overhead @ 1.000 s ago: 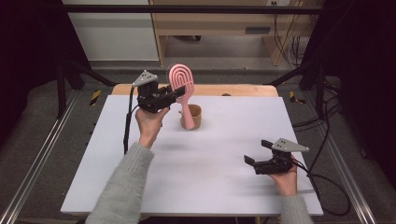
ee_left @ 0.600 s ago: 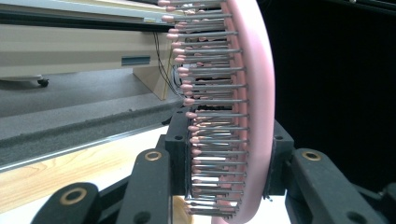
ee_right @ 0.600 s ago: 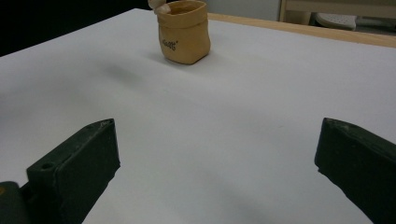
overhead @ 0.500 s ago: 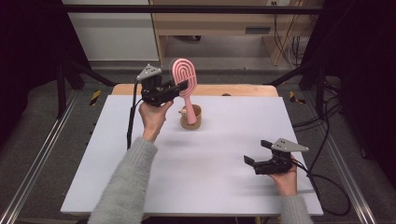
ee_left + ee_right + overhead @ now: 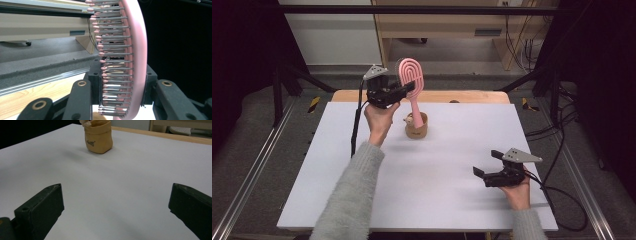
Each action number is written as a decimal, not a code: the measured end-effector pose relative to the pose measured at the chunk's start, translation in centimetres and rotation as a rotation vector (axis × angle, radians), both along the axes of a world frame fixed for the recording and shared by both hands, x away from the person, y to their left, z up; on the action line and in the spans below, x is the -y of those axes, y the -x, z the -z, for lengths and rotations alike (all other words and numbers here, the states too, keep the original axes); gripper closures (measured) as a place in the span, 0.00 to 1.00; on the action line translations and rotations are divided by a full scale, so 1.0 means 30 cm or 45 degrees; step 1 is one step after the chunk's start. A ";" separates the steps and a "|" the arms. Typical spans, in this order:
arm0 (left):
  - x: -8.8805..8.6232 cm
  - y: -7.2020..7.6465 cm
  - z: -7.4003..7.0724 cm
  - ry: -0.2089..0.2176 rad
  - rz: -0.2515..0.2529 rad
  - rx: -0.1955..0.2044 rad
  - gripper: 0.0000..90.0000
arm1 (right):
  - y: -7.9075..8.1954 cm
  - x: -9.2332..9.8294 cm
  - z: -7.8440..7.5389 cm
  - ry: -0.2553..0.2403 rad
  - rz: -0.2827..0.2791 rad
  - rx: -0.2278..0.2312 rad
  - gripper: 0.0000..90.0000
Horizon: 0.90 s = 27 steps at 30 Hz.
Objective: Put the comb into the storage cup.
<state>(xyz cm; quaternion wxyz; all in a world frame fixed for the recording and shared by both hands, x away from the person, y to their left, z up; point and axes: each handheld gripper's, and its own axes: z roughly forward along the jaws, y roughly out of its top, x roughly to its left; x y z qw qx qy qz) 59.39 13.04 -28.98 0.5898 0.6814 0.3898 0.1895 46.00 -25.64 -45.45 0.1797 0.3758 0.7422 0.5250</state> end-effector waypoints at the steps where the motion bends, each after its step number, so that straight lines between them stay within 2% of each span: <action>1: 0.002 -0.004 0.000 0.001 -0.004 0.003 0.70 | 0.000 0.000 0.000 0.000 -0.001 0.000 0.00; 15: 0.018 -0.045 -0.005 0.014 -0.025 0.010 0.70 | 0.000 -0.001 0.001 0.002 -0.002 -0.002 0.00; 18: 0.017 -0.053 -0.002 0.031 -0.034 0.015 0.70 | 0.000 -0.001 0.001 0.001 -0.002 -0.005 0.00; 27: 0.021 -0.070 0.011 0.030 -0.050 0.021 0.70 | 0.000 -0.001 0.001 0.002 -0.002 -0.003 0.00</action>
